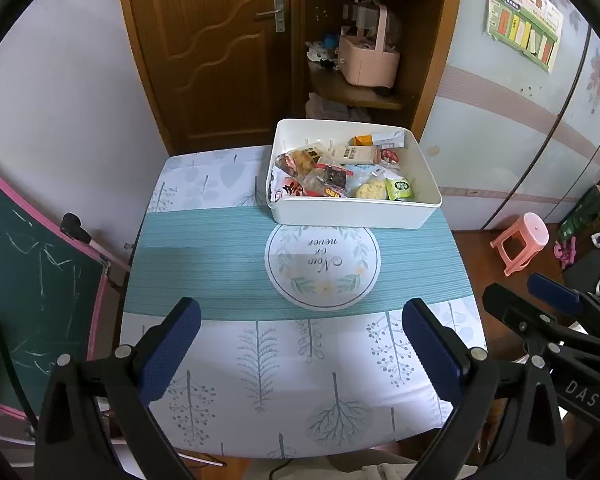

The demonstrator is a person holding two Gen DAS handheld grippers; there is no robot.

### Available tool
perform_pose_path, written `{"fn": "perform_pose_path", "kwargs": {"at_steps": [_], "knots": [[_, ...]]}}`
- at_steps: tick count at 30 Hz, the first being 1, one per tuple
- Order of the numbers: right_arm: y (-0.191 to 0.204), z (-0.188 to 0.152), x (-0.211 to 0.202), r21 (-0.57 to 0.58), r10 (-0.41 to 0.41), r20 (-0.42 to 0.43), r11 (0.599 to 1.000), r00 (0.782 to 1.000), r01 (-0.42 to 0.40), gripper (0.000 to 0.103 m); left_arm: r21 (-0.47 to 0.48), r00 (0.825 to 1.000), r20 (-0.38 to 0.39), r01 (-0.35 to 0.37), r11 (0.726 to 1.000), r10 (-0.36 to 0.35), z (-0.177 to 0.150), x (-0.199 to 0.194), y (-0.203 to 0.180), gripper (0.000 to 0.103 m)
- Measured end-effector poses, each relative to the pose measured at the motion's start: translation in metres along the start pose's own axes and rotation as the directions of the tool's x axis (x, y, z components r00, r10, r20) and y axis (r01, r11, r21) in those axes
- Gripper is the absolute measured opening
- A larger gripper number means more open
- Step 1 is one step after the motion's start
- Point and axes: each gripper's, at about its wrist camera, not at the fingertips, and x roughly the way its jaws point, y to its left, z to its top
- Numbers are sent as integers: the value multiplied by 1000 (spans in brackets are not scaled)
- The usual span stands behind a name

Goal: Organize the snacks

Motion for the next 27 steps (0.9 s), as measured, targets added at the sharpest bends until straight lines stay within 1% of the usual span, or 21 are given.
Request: {"fn": "perform_pose_path", "kwargs": {"at_steps": [12,27], "knots": [[-1,0,-1,-5,-7,10,1000,1000,7,75,0,1000,8,-13,1000,13,2,-1,0,100],[2,0,-1,-4,-9,12,1000,1000,10,75,-1,1000,5,-11,1000,11,3,-1,2,100]]}}
